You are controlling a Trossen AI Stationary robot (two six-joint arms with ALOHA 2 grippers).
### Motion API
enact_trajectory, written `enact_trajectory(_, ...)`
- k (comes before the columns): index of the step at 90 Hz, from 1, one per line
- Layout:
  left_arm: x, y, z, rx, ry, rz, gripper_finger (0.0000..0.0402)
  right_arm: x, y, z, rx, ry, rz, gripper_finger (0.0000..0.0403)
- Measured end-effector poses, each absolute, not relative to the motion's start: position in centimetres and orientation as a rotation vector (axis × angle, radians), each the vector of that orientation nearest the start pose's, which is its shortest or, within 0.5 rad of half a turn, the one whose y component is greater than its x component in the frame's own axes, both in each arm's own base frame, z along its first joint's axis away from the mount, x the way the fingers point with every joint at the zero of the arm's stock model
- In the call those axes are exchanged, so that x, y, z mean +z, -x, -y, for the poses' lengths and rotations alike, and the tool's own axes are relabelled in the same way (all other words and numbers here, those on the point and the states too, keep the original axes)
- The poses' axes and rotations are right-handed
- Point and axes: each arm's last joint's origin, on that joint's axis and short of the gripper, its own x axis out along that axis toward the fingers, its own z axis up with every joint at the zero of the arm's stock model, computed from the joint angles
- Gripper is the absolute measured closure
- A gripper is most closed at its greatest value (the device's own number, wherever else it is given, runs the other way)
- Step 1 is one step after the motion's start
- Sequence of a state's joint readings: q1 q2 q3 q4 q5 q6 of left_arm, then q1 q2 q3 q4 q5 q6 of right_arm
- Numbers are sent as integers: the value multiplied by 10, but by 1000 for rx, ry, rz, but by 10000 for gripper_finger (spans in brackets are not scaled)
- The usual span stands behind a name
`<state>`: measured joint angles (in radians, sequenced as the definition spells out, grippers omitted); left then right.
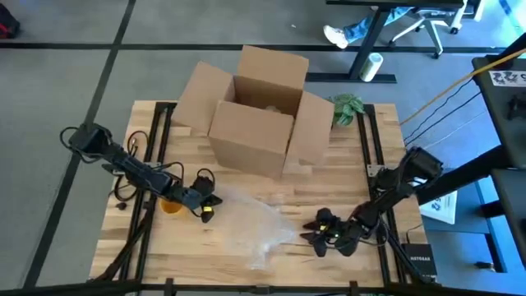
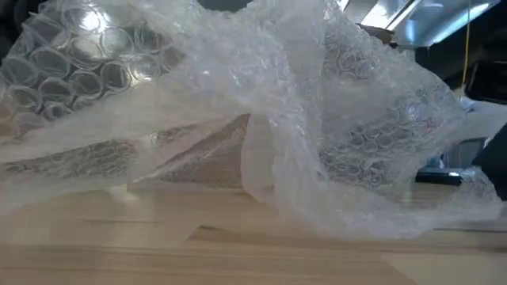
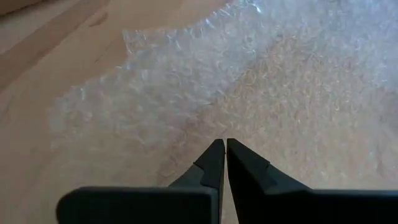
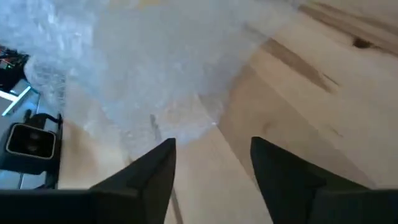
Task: Wrap mug
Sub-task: Wrap the yellow mug with the bubble wrap
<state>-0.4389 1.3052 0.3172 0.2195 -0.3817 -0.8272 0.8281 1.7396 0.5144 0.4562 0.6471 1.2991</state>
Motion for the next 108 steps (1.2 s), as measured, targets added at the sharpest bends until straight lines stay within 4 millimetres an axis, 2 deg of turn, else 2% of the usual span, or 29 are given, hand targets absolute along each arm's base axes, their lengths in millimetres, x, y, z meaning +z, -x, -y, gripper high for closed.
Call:
enact_trajectory(25,121,-189,77,229,468,-674,402,94,-216,-198,-147,-753,-620,203)
enact_trajectory(38,121,-189,77,229,467,-674,402,90,-223,-202,-142,-743,-635,223)
enact_trajectory(48,121,-189,77,229,468,-674,402,91,-228,-202,-149,-686,-628,268)
enact_trajectory(60,121,-189,77,228,468,-674,402,87,-232,-195,-215,-626,-671,374)
enact_trajectory(64,121,-189,77,228,469,-674,402,87,-231,-194,-229,-629,-696,389)
enact_trajectory(85,121,-187,79,219,465,-681,402,87,-218,-201,-255,-733,-803,401)
enact_trajectory(100,120,-186,81,212,462,-686,402,103,-199,-217,-211,-860,-883,402)
enact_trajectory(108,120,-186,82,209,462,-688,402,118,-188,-225,-269,-871,-952,402)
